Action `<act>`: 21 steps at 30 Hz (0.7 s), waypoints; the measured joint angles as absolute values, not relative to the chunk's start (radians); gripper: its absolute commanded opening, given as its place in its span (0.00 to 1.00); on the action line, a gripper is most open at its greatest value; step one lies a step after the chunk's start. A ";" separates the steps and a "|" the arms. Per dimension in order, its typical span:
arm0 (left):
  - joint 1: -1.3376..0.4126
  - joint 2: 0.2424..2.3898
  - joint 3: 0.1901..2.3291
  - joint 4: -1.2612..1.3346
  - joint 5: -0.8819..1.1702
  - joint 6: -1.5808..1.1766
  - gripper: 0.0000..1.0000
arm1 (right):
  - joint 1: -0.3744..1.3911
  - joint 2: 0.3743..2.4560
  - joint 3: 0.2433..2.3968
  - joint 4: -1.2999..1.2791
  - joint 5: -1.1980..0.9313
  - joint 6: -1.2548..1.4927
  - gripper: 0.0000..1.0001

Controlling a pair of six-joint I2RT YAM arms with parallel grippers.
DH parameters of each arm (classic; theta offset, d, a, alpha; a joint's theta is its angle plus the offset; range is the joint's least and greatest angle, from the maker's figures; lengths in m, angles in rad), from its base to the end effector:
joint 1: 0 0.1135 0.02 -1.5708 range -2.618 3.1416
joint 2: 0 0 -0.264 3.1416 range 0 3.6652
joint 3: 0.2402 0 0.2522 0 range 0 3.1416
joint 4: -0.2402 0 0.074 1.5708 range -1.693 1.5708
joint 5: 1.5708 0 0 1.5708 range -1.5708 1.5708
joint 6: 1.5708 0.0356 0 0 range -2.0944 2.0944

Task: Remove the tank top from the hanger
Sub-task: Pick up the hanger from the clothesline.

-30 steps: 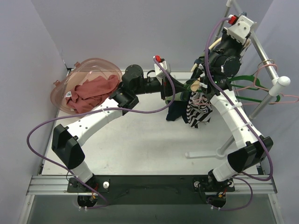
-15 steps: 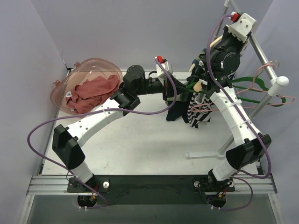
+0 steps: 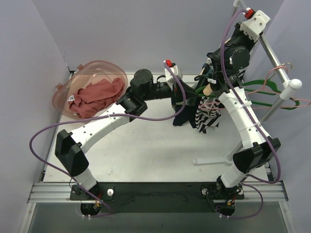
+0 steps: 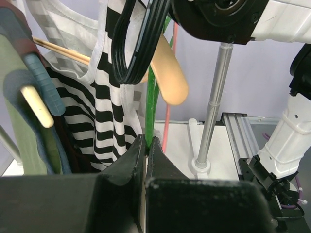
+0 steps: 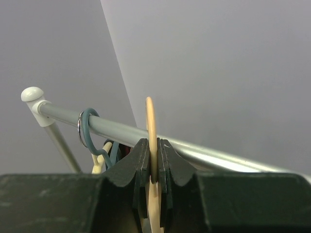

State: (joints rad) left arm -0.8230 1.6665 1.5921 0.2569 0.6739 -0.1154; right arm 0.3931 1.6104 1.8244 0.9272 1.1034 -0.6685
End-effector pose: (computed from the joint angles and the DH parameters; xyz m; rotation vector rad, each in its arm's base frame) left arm 0.2517 -0.3041 0.4364 1.0588 1.1316 -1.2222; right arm 0.2843 0.0835 0.5698 0.7478 0.8890 -0.4808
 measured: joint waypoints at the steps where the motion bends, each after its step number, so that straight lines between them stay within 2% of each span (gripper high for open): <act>1: -0.824 1.666 1.592 0.254 0.669 -0.113 0.00 | 0.393 1.612 1.830 0.917 1.104 -0.661 0.00; 8: -0.826 1.669 1.593 0.234 0.664 -0.108 0.00 | 0.393 1.612 1.835 0.833 1.087 -0.550 0.00; 18: -0.845 1.673 1.604 0.213 0.670 -0.106 0.01 | 0.395 1.618 1.860 0.804 1.085 -0.531 0.00; 20: -0.846 1.673 1.604 0.211 0.664 -0.102 0.16 | 0.401 1.615 1.855 0.801 1.082 -0.530 0.00; 21: -0.846 1.673 1.604 0.207 0.657 -0.101 0.33 | 0.406 1.612 1.853 0.796 1.079 -0.529 0.00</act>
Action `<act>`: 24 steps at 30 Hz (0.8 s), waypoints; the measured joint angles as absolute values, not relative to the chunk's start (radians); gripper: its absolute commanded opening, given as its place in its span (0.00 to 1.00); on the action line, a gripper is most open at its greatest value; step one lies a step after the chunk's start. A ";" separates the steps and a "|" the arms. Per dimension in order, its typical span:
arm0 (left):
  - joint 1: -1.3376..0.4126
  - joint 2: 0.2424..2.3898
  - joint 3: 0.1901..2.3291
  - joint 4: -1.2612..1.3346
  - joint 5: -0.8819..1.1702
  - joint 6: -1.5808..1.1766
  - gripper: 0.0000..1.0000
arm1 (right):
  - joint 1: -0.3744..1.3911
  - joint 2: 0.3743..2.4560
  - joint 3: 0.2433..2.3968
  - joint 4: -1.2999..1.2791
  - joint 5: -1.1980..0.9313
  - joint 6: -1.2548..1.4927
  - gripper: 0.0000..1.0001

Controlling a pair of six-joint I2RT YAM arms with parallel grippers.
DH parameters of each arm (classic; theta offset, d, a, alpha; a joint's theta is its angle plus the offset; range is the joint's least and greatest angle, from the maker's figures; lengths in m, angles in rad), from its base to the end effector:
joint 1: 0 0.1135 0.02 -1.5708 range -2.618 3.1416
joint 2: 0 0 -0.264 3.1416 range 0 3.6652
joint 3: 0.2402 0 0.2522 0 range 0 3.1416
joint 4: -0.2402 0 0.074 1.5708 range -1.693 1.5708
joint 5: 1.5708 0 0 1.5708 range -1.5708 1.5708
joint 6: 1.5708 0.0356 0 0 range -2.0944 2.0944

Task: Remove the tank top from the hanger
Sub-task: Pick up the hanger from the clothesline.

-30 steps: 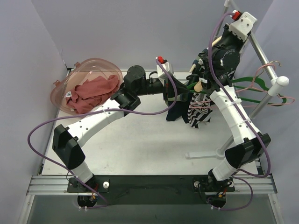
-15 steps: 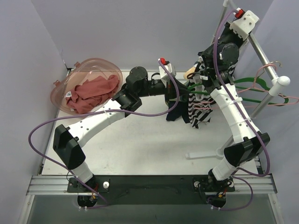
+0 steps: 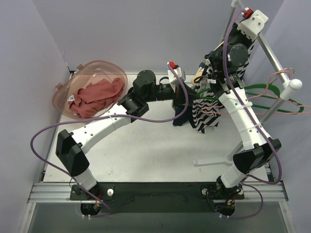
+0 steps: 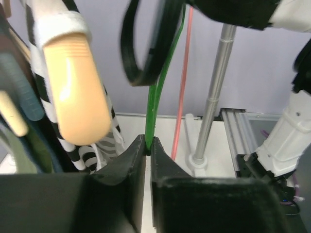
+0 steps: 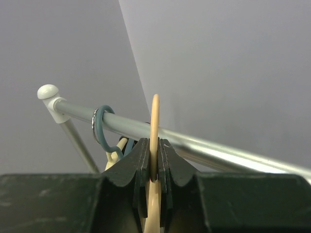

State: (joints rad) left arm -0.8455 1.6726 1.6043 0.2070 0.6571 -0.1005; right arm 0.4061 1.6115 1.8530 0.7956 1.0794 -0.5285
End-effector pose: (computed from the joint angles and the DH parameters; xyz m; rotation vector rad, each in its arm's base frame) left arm 0.2468 -0.3111 0.4334 1.0769 1.1654 -1.2219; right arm 0.2884 0.0898 0.5723 0.7260 0.9063 -0.3961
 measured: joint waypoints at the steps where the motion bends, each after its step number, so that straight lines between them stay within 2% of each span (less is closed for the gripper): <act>1: -0.845 1.672 1.604 0.206 0.649 -0.097 0.38 | 0.413 1.608 1.851 0.790 1.076 -0.527 0.00; 3: -0.846 1.670 1.594 0.212 0.627 -0.093 0.50 | 0.437 1.592 1.834 0.788 1.073 -0.529 0.00; 7: -0.846 1.637 1.522 0.225 0.583 -0.089 0.62 | 0.488 1.580 1.812 0.805 1.083 -0.570 0.00; 13: -0.844 1.555 1.419 0.231 0.530 -0.080 0.70 | 0.513 1.580 1.797 0.836 1.085 -0.632 0.00; 24: -0.824 1.299 1.202 0.217 0.392 -0.034 0.74 | 0.609 1.581 1.810 0.876 1.099 -0.736 0.00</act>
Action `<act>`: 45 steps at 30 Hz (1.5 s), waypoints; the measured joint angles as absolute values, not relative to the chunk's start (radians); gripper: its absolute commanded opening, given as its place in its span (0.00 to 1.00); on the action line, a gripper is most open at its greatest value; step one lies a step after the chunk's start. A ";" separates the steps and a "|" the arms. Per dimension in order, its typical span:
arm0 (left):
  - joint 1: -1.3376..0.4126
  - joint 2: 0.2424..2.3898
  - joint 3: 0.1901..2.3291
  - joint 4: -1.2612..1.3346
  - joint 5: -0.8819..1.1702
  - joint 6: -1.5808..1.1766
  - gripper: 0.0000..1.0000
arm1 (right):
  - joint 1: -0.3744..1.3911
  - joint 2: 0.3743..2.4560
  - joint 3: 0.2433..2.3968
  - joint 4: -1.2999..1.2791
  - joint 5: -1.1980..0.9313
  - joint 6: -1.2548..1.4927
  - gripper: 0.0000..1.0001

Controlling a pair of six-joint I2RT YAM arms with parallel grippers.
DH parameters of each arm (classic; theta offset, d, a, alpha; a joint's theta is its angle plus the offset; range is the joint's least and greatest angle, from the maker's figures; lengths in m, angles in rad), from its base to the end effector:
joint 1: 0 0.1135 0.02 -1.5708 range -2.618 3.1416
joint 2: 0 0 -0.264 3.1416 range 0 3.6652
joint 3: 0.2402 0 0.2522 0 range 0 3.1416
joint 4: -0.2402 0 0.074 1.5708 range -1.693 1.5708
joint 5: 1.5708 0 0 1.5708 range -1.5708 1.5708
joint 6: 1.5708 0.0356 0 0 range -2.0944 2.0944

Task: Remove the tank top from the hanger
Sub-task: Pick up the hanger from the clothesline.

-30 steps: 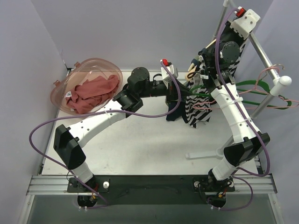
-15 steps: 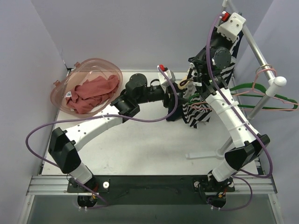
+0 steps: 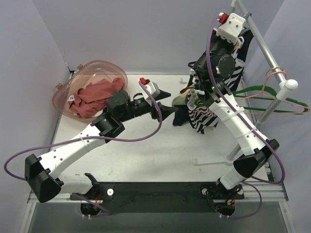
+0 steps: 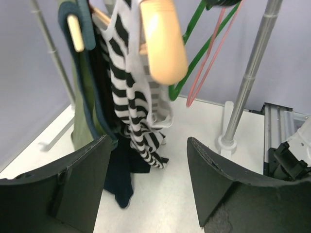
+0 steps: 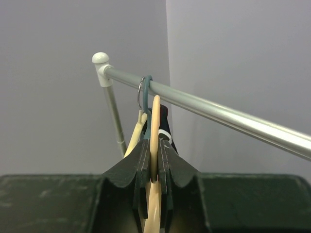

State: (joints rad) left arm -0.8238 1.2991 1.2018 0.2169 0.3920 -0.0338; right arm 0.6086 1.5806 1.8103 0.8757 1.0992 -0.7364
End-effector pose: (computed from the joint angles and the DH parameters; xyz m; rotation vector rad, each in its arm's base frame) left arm 0.1972 -0.2330 0.4165 0.8874 1.2557 -0.9743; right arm 0.2544 0.1386 0.5723 0.5857 1.0016 -0.3687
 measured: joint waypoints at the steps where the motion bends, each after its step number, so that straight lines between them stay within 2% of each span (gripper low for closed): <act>1: -0.823 1.269 1.176 0.209 0.367 -0.030 0.74 | 0.625 1.581 1.813 0.878 1.104 -0.744 0.00; 7: -0.821 1.084 1.068 0.159 0.269 -0.016 0.77 | 0.725 1.612 1.867 0.928 1.155 -0.819 0.00; 16: -0.816 0.987 1.114 0.101 0.233 -0.011 0.78 | 0.860 1.841 2.156 1.060 1.196 -1.027 0.00; 32: -0.816 0.939 1.124 0.002 0.047 0.069 0.77 | 0.962 1.872 2.170 1.092 1.229 -1.021 0.00; 35: -0.816 0.949 1.126 -0.005 0.037 0.068 0.71 | 0.976 1.872 2.170 1.092 1.237 -1.011 0.00; 39: -0.816 0.959 1.127 -0.034 0.031 0.068 0.58 | 0.997 1.870 2.154 1.103 1.242 -1.003 0.00; 43: -0.815 0.962 1.127 -0.062 0.031 0.067 0.12 | 1.018 1.837 2.045 1.125 1.237 -0.983 0.00; 45: -0.812 0.960 1.127 -0.101 0.027 0.069 0.03 | 1.026 1.799 1.963 1.110 1.219 -0.942 0.00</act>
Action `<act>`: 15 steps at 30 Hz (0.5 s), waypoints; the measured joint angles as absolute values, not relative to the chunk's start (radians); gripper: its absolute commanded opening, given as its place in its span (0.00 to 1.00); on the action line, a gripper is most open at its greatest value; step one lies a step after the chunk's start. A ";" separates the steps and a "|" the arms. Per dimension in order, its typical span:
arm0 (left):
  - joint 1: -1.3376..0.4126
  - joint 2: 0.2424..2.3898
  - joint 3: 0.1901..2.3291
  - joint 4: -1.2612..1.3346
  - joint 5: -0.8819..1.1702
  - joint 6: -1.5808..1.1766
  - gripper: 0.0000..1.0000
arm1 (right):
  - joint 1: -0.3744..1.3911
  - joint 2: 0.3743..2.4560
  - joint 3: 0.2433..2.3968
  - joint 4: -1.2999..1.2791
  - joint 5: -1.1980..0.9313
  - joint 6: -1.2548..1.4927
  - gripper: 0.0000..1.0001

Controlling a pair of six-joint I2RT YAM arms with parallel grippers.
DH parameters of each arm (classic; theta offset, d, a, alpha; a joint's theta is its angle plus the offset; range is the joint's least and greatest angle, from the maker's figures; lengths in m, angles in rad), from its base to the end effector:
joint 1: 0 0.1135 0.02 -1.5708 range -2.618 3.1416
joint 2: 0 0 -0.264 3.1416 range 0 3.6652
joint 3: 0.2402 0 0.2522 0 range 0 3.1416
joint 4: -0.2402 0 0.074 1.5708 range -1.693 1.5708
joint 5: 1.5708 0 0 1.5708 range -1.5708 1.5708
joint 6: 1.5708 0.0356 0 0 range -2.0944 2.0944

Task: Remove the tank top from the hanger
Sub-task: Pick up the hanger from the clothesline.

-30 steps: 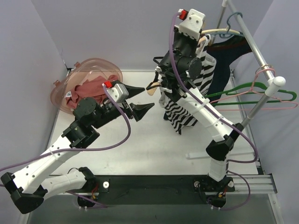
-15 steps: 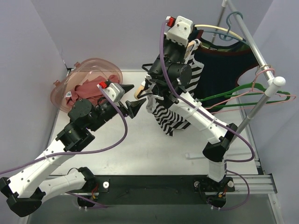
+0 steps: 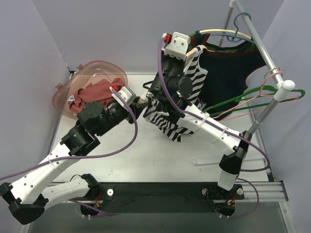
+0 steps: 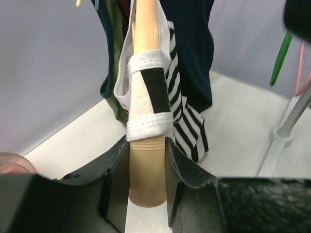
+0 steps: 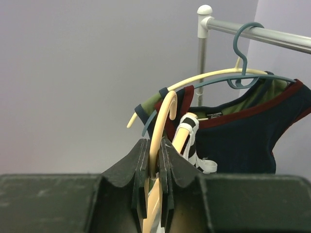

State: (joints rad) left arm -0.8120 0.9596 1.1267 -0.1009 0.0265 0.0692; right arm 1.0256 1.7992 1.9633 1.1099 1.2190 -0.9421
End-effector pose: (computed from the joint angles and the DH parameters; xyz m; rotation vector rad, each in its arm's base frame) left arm 0.1434 -0.1526 0.4369 0.6746 1.3798 -0.6145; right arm 0.2033 0.2707 0.5523 0.4538 1.1494 -0.1083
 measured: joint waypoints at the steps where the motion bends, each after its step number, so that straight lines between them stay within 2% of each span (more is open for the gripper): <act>1: -0.810 0.960 1.127 -0.112 0.027 0.063 0.00 | 1.028 1.776 1.931 1.086 1.213 -0.907 0.00; 11: -0.810 0.899 1.123 -0.176 0.089 0.060 0.00 | 1.086 1.513 1.678 0.790 1.116 -0.548 0.00; 14: -0.809 0.871 1.113 -0.203 0.112 0.061 0.00 | 1.101 1.421 1.586 0.698 1.030 -0.465 0.07; 15: -0.809 0.864 1.108 -0.208 0.119 0.061 0.00 | 1.101 1.391 1.561 0.664 0.998 -0.434 0.15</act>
State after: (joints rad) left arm -0.8093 0.8642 1.1084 -0.2077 0.1192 0.0608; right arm 1.1011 1.3911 1.5608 0.6640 0.9977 -0.4339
